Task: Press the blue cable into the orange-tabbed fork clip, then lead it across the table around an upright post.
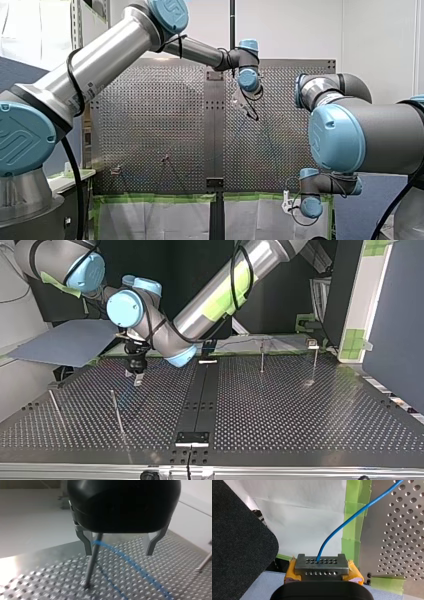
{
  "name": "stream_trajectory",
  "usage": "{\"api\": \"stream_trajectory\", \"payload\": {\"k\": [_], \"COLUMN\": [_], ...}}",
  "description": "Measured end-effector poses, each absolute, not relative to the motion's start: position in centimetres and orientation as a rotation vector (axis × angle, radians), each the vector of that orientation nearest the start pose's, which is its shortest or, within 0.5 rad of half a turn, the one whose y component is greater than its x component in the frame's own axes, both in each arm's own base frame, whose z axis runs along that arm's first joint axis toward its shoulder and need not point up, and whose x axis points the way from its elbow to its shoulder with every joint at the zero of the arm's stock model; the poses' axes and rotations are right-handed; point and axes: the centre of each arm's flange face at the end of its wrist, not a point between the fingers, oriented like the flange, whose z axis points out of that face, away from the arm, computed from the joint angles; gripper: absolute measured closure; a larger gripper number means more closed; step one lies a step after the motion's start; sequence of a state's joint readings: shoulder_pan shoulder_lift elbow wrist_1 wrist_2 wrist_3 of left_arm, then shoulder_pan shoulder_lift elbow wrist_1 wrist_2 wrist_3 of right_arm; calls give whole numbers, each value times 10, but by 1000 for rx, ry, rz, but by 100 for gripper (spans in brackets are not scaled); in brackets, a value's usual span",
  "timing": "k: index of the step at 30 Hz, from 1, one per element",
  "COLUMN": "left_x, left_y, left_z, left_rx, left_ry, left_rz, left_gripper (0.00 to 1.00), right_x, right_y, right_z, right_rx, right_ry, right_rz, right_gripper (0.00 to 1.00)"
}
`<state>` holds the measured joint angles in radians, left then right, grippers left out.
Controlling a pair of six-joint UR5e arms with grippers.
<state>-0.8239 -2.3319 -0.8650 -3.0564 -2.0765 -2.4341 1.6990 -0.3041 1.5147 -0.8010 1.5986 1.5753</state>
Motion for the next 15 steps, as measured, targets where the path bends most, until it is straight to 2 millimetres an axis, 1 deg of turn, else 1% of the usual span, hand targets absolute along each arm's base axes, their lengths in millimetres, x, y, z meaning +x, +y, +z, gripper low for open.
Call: {"api": "stream_trajectory", "payload": {"k": [4,10,13,15], "left_x": [486,513,521,523], "left_y": [-613,-595,-588,-587], "left_z": [353,356,356,356], "left_rx": [-492,-515,-520,-518], "left_ry": [1530,1496,1490,1490], "left_rz": [-956,-961,-953,-950], "left_gripper": [2,2,2,2], "right_x": [206,206,206,206], "right_y": [-574,-574,-574,-574], "right_z": [-208,-208,-208,-208], "right_rx": [1595,1595,1594,1594], "right_ry": [-1434,-1434,-1434,-1435], "right_rz": [1039,1039,1040,1040], "right_gripper": [100,100,100,100]}}
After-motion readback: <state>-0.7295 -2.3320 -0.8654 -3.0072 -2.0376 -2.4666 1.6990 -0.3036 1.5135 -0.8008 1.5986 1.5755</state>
